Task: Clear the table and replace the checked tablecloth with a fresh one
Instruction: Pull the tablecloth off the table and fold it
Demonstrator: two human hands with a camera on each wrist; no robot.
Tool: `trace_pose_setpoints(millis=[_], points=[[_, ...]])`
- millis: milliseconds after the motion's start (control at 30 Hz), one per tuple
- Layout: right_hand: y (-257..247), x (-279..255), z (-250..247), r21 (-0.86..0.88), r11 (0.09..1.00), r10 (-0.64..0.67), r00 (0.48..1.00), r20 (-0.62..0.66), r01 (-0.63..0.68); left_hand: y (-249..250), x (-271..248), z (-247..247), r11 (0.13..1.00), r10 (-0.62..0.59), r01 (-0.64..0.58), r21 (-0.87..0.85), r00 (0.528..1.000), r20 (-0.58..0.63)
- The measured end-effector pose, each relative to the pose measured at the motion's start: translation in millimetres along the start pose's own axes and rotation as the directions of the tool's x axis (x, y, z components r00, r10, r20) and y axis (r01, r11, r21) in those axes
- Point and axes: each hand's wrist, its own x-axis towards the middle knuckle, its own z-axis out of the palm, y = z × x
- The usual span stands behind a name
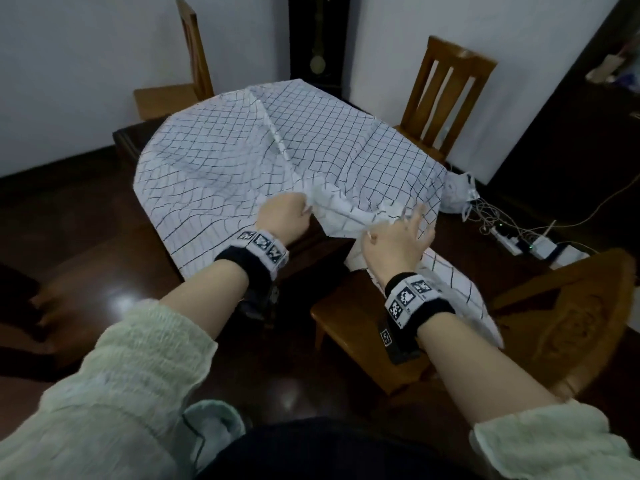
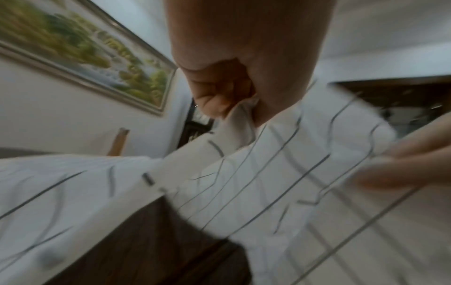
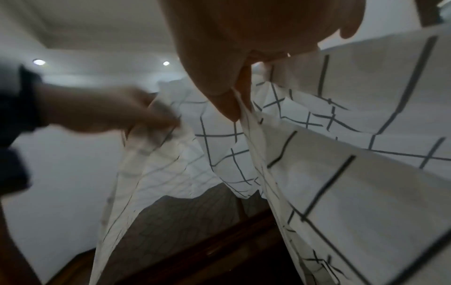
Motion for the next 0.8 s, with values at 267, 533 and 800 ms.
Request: trace_pose_setpoints(millis=[267, 533, 800], points=[[19.6, -3.5, -21.3, -0.036, 0.994, 0.100, 0.993, -0.067, -0.103, -8.5, 8.0, -13.8, 0.985, -0.132, 0.122, 0.119, 0.988, 0.084], [1.9, -39.5, -14.8, -0.273, 0.957, -0.117, 0.992, -0.048, 0.099, 21.1, -10.4, -20.6, 0.995, 0.034, -0.022, -0.097, 0.993, 0.116], [-14.1, -50.3, -24.7, -0.105, 0.915, -0.403, 0.861, -0.309, 0.390, 53.7, -34.3, -25.4, 0.911, 0.399, -0.388, -0.141, 0.915, 0.055]])
